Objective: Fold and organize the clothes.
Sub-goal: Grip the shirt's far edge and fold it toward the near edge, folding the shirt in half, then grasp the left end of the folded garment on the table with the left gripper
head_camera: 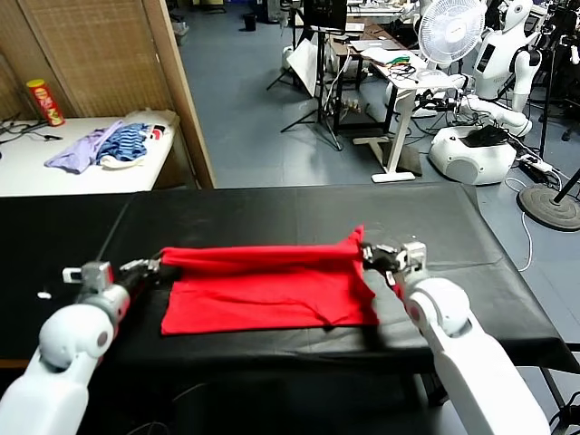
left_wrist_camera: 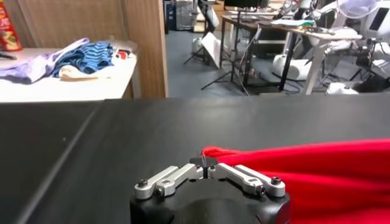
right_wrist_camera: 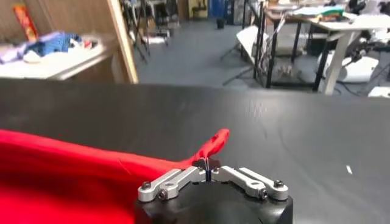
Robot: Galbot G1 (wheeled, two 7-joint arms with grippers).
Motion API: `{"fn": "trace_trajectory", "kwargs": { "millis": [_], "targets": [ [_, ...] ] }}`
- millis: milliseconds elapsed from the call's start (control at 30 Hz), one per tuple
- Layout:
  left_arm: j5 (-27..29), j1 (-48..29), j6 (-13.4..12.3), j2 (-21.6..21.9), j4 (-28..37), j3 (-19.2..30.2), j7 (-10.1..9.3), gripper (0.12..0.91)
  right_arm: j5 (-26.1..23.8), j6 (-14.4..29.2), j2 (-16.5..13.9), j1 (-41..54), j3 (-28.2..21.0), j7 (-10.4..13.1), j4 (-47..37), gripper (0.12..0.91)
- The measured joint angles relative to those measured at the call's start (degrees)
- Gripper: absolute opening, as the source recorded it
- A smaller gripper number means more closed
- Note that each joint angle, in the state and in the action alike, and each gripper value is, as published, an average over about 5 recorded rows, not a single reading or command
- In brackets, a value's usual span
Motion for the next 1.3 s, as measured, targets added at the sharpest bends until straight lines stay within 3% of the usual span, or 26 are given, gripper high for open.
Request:
{"fn": "trace_trajectory", "kwargs": {
  "millis": [133, 200, 267, 400, 567, 667, 867, 1100, 1300],
  "targets": [
    [3.04, 4.07, 0.23, -0.64, -1.66, -0.42, 0.61, 0.126, -0.99, -0.15, 0.12, -2.51, 0.24, 0.10, 1.48, 0.125],
    [4.51, 5.55, 0.61, -0.97, -2.15, -0.44, 0.86, 0.138, -1.04, 0.30, 0.06, -3.51, 0.72, -0.14, 2.32, 0.159],
    [5.46, 6.70, 1.04, -1.31, -2.72, -0.48, 0.91, 0.194, -1.08, 0.98, -0.16, -4.35, 1.35, -0.73, 3.19, 0.242],
    [5.56, 8.30, 1.69, -1.78, -4.06, -1.00, 0.83, 0.400, -0.70, 2.47, -0.77, -5.11, 3.22, -1.77, 4.68, 0.440],
    [2.52, 9.12, 2.49, -2.08, -6.45, -2.99, 0.78, 0.680, -0.37, 4.99, -0.20, -3.93, 5.42, -1.00, 4.45, 0.698],
    [0.55, 8.35, 2.40, -2.35, -7.20, -4.07, 0.52, 0.776, -2.24, 6.68, 1.01, -2.22, 5.30, -0.34, 2.71, 0.781],
    [-3.72, 3.50, 1.83, -3.24, -3.85, -3.34, -0.96, 0.798, -5.80, 7.33, 4.34, 2.52, 2.66, -0.27, -4.25, 0.798],
    [-7.00, -3.67, 2.54, -5.03, 3.15, -0.17, -1.16, 0.798, -8.21, 6.90, 8.00, 6.55, -0.46, -0.42, -11.96, 0.798],
    [-8.19, -7.01, 3.52, -6.16, 7.82, 1.45, -1.15, 0.796, -9.19, 6.87, 10.30, 7.09, -1.25, -0.58, -14.96, 0.746]
  ]
}}
